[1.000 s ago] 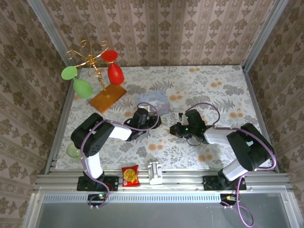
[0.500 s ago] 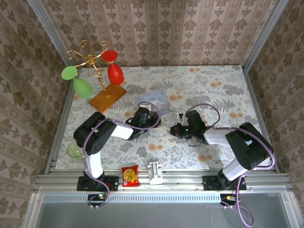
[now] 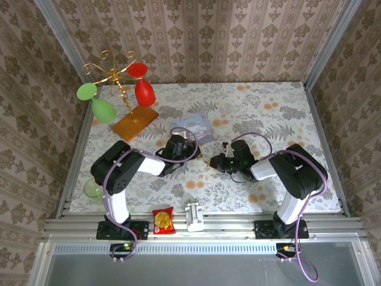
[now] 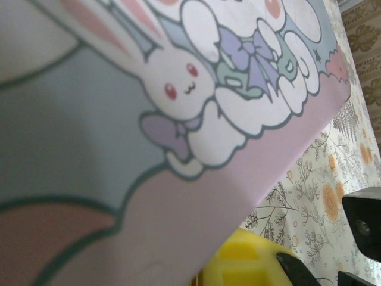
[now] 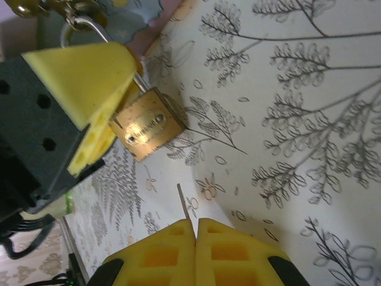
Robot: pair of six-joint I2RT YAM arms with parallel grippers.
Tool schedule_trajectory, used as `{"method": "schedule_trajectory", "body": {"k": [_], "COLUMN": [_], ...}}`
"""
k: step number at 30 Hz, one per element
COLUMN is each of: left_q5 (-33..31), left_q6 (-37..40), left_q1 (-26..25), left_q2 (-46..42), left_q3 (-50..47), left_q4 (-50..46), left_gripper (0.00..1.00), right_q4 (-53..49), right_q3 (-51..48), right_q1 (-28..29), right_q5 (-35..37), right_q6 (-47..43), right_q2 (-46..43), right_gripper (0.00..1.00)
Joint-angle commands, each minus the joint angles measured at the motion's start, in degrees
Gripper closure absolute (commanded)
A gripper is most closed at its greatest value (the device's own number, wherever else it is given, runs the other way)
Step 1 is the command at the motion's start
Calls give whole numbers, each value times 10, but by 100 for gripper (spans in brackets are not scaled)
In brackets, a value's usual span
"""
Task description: Unlock the padlock with the key
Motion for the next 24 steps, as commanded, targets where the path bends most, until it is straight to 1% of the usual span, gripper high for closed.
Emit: {"method": "schedule_trajectory", "body": {"k": [1,3,5,8,10,16,20,24], "left_q5": [-15,-26,-27,-25,-24,-19,-25,-30], "left_q6": [-44,-53,-59,-73,-94,-150,-156,-162], "left_q1": [6,6,5,7,9,9,4,2], "left_q2": [-32,-45,-52,-50,-42,-15,-12,-8], "left_q3": [-21,-30,-32,-37,-45,-60,-58,-59], "left_q4": [44,59,68,90,116,200,206,224], "left_gripper": [100,100,100,100,100,100,100,100], "right_q4": [99,118,158,252,301,333,357,358], "right_q3": [-19,-24,-30,-36,-43,-45,-39,-39], "right_q1": [-5,-10,-22,-36,-38,-38,-38,-37], "right_q5": [-25,-32,-46,-78,-84,-106,-121,-123], "right_q6": [50,70,107,168,186,187,201,209], "right_q2": [14,23,47,99,120,132,145,127], "right_gripper": [100,100,100,100,100,100,100,100]}}
